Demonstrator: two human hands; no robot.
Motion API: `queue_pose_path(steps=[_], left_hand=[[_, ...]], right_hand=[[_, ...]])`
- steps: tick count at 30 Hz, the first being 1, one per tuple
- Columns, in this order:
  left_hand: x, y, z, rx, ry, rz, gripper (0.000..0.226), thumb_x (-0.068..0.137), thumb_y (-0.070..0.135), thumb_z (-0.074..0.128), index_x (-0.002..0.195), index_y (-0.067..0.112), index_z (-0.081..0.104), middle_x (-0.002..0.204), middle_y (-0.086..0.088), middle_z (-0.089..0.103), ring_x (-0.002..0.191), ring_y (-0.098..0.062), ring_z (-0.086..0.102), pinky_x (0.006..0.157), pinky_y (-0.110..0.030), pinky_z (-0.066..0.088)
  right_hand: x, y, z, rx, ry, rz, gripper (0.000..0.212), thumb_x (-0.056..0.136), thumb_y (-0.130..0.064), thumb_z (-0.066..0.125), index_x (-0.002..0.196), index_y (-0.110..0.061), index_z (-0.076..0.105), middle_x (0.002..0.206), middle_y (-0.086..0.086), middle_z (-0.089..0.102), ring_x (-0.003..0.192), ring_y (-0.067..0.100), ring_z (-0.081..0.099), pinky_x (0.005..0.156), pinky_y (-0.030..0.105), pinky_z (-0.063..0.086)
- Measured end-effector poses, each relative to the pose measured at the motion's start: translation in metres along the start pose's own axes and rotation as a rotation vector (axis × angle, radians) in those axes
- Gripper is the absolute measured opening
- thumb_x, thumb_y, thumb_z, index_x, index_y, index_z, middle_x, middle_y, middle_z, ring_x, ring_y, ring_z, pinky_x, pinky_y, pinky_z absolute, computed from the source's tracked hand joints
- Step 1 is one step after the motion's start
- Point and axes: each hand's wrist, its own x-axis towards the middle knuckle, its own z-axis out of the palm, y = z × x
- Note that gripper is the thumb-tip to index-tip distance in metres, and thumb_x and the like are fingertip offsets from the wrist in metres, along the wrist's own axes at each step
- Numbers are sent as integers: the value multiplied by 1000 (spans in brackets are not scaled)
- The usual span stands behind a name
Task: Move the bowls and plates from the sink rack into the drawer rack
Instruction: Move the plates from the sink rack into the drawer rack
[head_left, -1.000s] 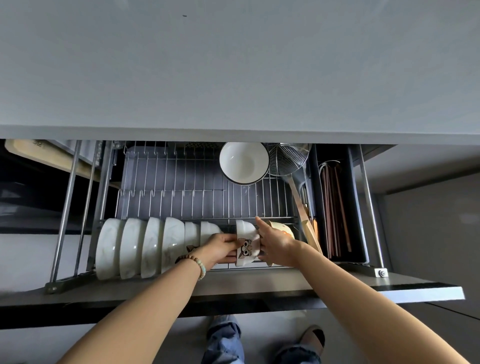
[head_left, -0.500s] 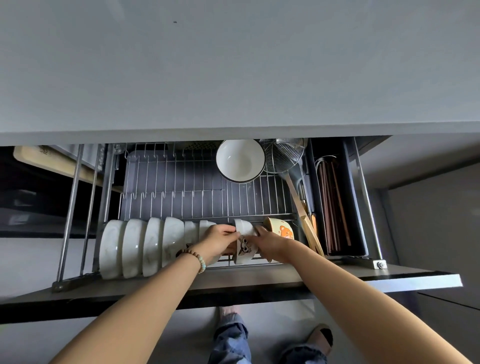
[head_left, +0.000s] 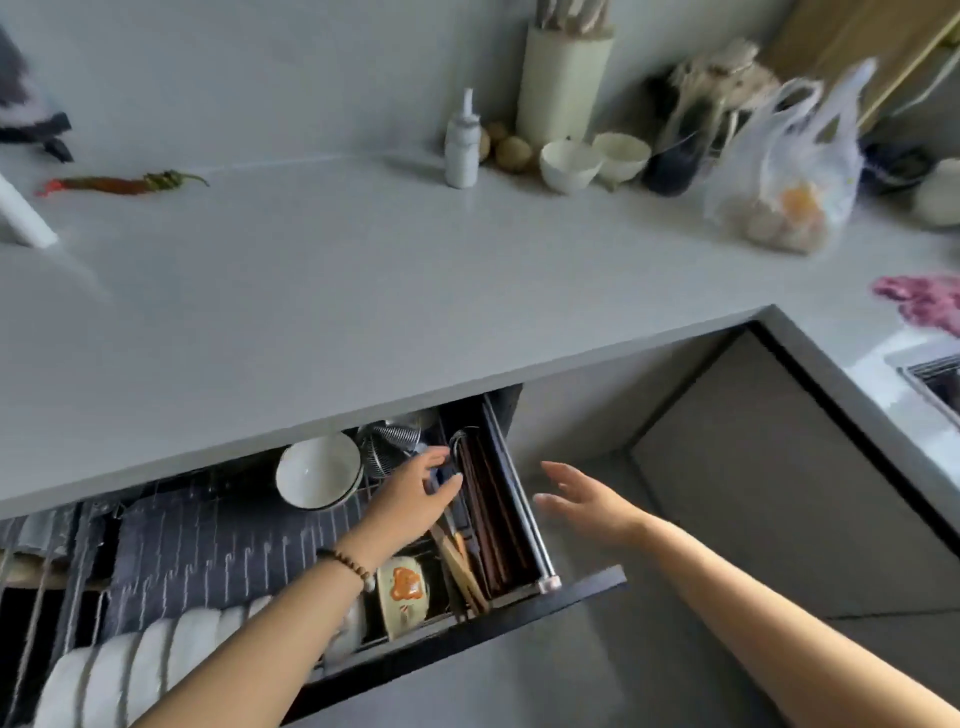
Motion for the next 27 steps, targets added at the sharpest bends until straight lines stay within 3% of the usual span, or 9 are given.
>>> queue_pose_path(steps=[5, 13, 19, 27], left_hand=[[19, 167, 83, 290, -5, 288, 56, 90, 53, 47, 140, 30, 36, 144, 6, 43, 133, -15, 39, 106, -31, 35], [34, 379, 252, 455, -102, 680, 61, 90, 53, 45, 143, 23, 33, 148, 6, 36, 138, -13, 30, 112, -32, 28], [58, 470, 349, 570, -218, 819, 62, 92, 50, 43, 144, 21, 30, 150, 3, 34, 139, -15, 29, 114, -32, 24], [138, 551, 441, 636, -376, 883, 60, 93, 51, 39, 144, 20, 32, 149, 2, 37, 138, -16, 30, 113, -34, 30]], right_hand=[[-95, 80, -159, -194, 291, -56, 67, 92, -44, 57, 149, -27, 26, 158, -8, 22, 145, 8, 19, 115, 21, 15], [-235, 215, -338, -146, 694, 65, 67, 89, -41, 62, 147, -25, 32, 156, -3, 28, 143, 15, 28, 116, 30, 22], [-274, 293, -405, -125, 824, 174, 67, 88, -36, 66, 146, -21, 35, 154, 1, 33, 141, 15, 32, 117, 29, 23], [-238, 353, -469, -45, 888, 268, 69, 88, -39, 64, 147, -22, 34, 157, -2, 27, 144, 13, 27, 117, 28, 20]])
